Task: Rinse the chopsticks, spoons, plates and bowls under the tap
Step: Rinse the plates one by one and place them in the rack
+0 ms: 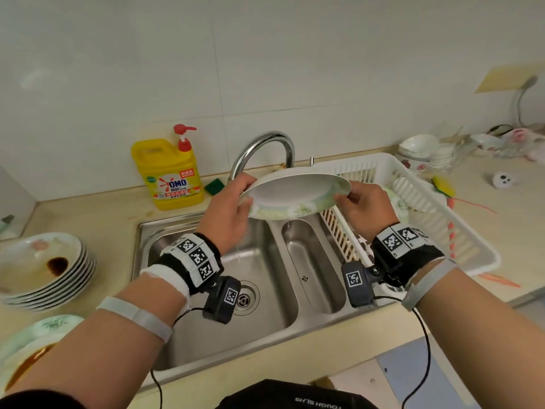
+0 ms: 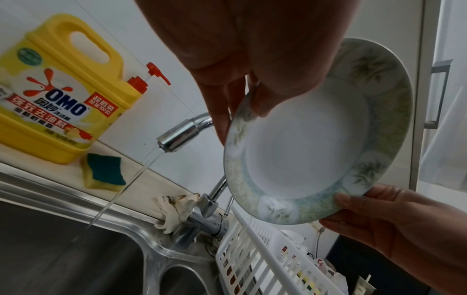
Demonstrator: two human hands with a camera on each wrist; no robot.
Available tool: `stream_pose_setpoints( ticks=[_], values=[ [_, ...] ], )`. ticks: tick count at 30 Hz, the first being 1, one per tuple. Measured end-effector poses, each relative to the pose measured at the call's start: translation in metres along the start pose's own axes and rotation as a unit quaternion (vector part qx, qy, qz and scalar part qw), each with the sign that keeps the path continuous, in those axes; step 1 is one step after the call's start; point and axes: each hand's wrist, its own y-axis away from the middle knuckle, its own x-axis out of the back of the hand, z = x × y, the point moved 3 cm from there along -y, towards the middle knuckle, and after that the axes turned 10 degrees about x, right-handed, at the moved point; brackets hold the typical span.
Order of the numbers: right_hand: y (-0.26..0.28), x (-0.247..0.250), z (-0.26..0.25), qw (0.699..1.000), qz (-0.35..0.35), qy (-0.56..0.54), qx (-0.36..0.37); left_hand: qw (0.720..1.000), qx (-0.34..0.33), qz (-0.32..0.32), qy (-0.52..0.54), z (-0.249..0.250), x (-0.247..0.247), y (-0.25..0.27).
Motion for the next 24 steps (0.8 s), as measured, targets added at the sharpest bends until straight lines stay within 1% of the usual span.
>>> stream_pose_setpoints(
  ticks=[2, 5, 6, 7, 9, 10, 11, 13, 14, 15, 17, 18, 21, 22, 24],
  values=[
    [-0.005, 0.002, 0.009, 1.000, -0.010, -0.014, 0.015, 1.000, 0.011, 0.012, -0.006, 0.005, -0.006, -0.001],
    [-0.014, 0.004, 0.024, 0.998, -0.012, -0.043, 0.052, 0.998, 0.022, 0.059, 0.002, 0.008, -0.017, -0.001],
    [-0.017, 0.005, 0.030, 0.997, -0.017, -0.036, 0.061, 0.997, 0.028, 0.065, 0.002, 0.009, -0.023, -0.002],
    [-0.020, 0.006, 0.036, 0.997, -0.035, -0.020, 0.064, 0.997, 0.042, 0.060, -0.003, 0.010, -0.030, -0.003],
    [-0.025, 0.006, 0.052, 0.994, -0.093, 0.003, 0.058, 0.996, 0.077, 0.044, -0.026, 0.011, -0.047, -0.006],
    [-0.028, 0.008, 0.059, 0.993, -0.105, -0.004, 0.058, 0.995, 0.078, 0.050, -0.030, 0.015, -0.054, -0.007],
    [-0.033, 0.013, 0.065, 0.993, -0.098, -0.017, 0.063, 0.995, 0.065, 0.069, -0.025, 0.022, -0.058, -0.009],
    [-0.047, 0.025, 0.073, 0.994, -0.048, -0.052, 0.083, 0.992, 0.037, 0.119, -0.012, 0.034, -0.063, -0.016],
    [-0.054, 0.029, 0.078, 0.994, -0.035, -0.063, 0.087, 0.991, 0.037, 0.128, -0.015, 0.038, -0.066, -0.020],
    [-0.060, 0.028, 0.083, 0.993, -0.049, -0.062, 0.085, 0.990, 0.047, 0.127, -0.027, 0.040, -0.069, -0.024],
    [-0.063, 0.020, 0.095, 0.989, -0.123, -0.033, 0.075, 0.988, 0.087, 0.113, -0.051, 0.040, -0.078, -0.025],
    [-0.062, 0.017, 0.099, 0.986, -0.145, -0.031, 0.072, 0.988, 0.097, 0.111, -0.054, 0.040, -0.081, -0.023],
    [-0.067, 0.020, 0.101, 0.985, -0.137, -0.053, 0.094, 0.984, 0.076, 0.156, -0.044, 0.043, -0.086, -0.013],
    [-0.070, 0.020, 0.103, 0.983, -0.148, -0.051, 0.096, 0.983, 0.087, 0.159, -0.043, 0.041, -0.089, -0.012],
    [-0.072, 0.021, 0.107, 0.979, -0.174, -0.051, 0.092, 0.978, 0.135, 0.154, -0.046, 0.040, -0.095, -0.013]
  ],
)
